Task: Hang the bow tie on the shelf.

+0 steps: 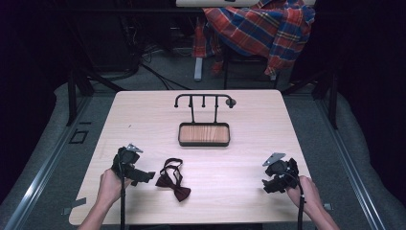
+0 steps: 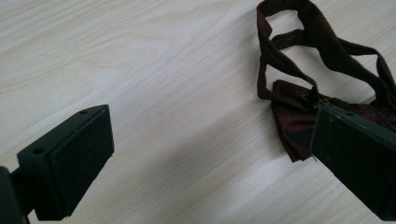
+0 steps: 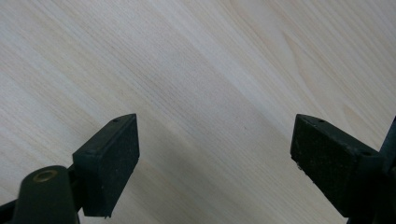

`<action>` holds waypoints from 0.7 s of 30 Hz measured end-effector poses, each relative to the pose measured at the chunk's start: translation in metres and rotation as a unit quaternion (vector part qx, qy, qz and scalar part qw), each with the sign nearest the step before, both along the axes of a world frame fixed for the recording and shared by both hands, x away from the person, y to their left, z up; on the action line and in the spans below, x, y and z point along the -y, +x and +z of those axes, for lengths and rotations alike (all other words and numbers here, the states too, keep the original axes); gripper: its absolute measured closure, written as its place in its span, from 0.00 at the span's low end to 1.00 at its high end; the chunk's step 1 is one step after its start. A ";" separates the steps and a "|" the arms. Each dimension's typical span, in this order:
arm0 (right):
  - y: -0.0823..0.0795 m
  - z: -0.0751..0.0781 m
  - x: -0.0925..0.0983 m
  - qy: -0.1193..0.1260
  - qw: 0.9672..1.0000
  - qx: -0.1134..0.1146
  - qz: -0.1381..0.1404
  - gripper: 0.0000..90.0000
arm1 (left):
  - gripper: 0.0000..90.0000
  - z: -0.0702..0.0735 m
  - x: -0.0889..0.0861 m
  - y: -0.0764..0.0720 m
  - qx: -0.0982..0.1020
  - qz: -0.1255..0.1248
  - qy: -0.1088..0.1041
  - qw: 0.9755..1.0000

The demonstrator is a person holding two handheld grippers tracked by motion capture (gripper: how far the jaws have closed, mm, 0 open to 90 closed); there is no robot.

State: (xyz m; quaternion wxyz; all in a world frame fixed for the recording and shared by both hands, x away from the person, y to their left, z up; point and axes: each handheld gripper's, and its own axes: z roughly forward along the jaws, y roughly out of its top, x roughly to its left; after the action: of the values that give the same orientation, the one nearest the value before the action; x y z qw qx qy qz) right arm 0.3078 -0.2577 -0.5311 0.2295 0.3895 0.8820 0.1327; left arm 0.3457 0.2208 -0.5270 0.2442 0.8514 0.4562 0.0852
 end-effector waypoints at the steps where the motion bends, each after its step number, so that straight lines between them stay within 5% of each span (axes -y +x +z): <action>1: 0.000 0.001 0.001 0.006 1.000 0.000 0.003 0.17 | 0.00 0.000 0.002 0.000 0.000 -0.001 -0.001 1.000; 6: 0.003 0.000 -0.001 0.020 1.000 -0.006 0.011 0.17 | 0.00 -0.001 0.012 0.004 -0.002 -0.011 0.010 1.000; 12: 0.002 0.002 0.001 0.034 0.999 -0.003 0.005 0.17 | 0.00 -0.002 0.008 0.005 -0.002 0.006 0.014 1.000; 21: 0.006 0.004 0.008 0.064 0.997 0.000 -0.036 0.17 | 0.00 0.000 0.012 0.013 0.001 0.015 0.006 1.000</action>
State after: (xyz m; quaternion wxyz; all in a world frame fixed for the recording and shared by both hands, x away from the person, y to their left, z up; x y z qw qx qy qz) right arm 0.3140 -0.2660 -0.5267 0.2086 0.4351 0.8570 0.1809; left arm 0.3591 0.2090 -0.5275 0.2383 0.8458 0.4684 0.0920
